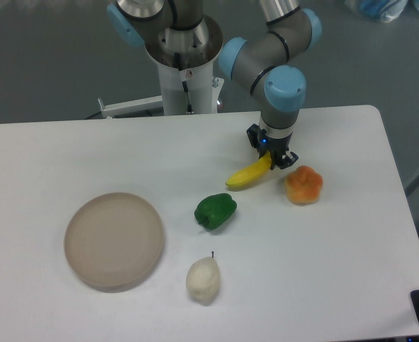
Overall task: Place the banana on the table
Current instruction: 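Lower the banana onto the table beside the orange pepper, then open the gripper to release the banana and lift away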
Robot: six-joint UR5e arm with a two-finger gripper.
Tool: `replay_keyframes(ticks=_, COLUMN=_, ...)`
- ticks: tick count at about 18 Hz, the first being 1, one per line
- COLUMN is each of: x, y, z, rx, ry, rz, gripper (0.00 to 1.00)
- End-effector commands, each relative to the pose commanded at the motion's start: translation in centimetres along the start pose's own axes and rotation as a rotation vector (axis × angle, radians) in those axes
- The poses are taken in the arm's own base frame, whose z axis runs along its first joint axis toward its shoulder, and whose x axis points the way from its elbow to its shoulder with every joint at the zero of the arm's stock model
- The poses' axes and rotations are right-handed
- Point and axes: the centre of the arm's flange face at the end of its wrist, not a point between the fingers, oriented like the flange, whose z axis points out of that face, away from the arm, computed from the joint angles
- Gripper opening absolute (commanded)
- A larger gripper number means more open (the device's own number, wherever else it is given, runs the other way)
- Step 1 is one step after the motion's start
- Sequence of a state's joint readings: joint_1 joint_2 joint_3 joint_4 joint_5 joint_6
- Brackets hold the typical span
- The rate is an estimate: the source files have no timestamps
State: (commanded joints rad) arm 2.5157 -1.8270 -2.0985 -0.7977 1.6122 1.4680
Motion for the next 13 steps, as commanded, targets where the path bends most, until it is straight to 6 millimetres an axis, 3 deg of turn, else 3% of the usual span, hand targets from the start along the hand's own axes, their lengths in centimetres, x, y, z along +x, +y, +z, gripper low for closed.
replay_keyframes(ticks=13, x=-0.31, y=-0.03, z=0.24, rx=-0.002, ry=0.004, rz=0.002, gripper=0.38)
